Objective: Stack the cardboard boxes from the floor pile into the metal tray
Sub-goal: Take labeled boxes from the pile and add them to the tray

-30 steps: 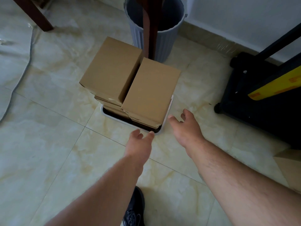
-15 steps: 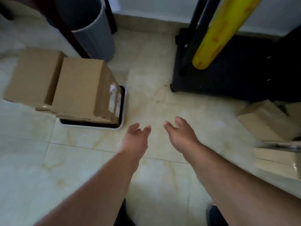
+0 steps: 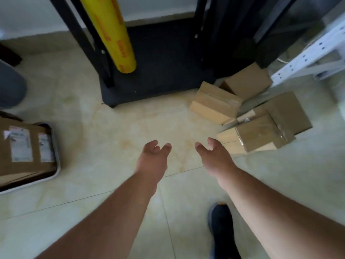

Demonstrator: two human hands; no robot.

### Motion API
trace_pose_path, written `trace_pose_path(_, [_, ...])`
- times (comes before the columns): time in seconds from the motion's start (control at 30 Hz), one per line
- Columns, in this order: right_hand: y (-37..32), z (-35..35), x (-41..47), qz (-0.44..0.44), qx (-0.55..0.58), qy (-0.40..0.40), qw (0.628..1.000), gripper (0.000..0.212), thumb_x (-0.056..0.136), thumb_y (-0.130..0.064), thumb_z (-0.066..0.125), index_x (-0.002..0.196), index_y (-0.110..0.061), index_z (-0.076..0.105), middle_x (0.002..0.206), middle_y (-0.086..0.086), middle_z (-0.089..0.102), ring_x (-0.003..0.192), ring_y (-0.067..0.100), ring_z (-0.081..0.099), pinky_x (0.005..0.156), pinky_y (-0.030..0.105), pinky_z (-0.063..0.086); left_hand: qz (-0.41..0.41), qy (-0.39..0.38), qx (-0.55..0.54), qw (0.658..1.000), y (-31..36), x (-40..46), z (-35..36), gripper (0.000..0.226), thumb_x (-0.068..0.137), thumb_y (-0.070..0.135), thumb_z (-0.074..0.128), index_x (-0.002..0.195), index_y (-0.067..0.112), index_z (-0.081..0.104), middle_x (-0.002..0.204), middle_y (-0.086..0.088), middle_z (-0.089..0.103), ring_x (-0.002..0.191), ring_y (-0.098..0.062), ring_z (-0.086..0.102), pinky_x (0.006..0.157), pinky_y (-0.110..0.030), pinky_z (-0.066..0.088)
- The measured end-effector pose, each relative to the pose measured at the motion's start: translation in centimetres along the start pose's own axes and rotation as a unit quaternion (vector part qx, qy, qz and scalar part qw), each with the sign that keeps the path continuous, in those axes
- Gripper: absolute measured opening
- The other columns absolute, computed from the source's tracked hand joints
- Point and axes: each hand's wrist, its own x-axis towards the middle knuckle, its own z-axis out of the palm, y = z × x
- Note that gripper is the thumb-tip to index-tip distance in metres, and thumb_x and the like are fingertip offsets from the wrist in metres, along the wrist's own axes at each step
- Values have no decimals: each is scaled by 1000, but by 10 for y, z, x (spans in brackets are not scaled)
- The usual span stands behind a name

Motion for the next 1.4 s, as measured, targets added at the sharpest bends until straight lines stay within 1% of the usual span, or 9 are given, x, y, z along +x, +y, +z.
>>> trace_pose_path(0.13, [35,-53,11,27,29,25,999,74,99,-52,56,161,-19,32,164,2,38,147,25,41,116,36,36,11,-26,48,998,-4,-3,62,63,92,44,72,148,32,48,141,6,61,110,-7,65,109,-47,51])
trace_pose_path(0.27, [65,-92,23,44,45,42,997,73,99,-51,56,160,-18,34,162,2,40,146,24,42,113,34,36,20,-39,94,995,-7,-4,111,81,73,59,69,148,35,48,139,11,62,124,-16,62,109,-47,51])
trace_pose_path(0.63, [99,-198,87,64,56,97,992,68,99,-43,57,159,-21,35,162,3,41,144,27,44,112,37,38,0,-53,146,988,-13,14,230,90,72,63,65,153,32,43,142,11,56,125,-19,61,107,-48,52])
trace_pose_path(0.9, [96,-220,135,48,9,75,996,72,98,-41,56,161,-16,30,164,6,37,148,29,39,115,38,35,-35,-65,166,983,-7,41,285,90,74,56,64,156,28,40,125,7,55,117,-28,63,107,-43,53])
trace_pose_path(1.07, [107,-221,148,67,2,53,996,65,98,-41,56,155,-14,40,157,8,46,140,30,46,102,33,38,-52,-66,153,985,-8,47,304,55,88,48,66,137,30,48,107,13,62,107,-28,68,94,-37,51])
trace_pose_path(1.13, [114,-222,147,72,12,44,996,65,98,-41,56,156,-16,40,157,5,46,140,29,47,96,29,35,-63,-65,144,985,-10,44,306,57,90,45,65,140,28,44,103,12,60,109,-30,67,91,-38,49])
trace_pose_path(1.2, [120,-223,144,78,19,41,996,66,100,-39,56,158,-16,38,158,5,46,141,28,47,96,28,33,-52,-61,142,987,-12,40,303,63,94,42,66,148,23,41,95,16,55,111,-29,65,103,-41,52])
trace_pose_path(1.3, [126,-224,136,97,33,39,994,59,102,-40,53,156,-18,43,155,4,50,139,27,50,98,27,35,-64,-67,127,988,-17,35,295,75,89,49,69,155,25,42,112,9,63,117,-26,62,110,-47,50])
trace_pose_path(1.4, [129,-219,128,135,76,52,987,52,99,-52,50,142,-24,56,137,1,61,121,29,59,105,43,50,-66,-77,115,988,-24,33,283,35,92,48,66,121,30,68,118,3,68,99,-17,64,100,-50,59])
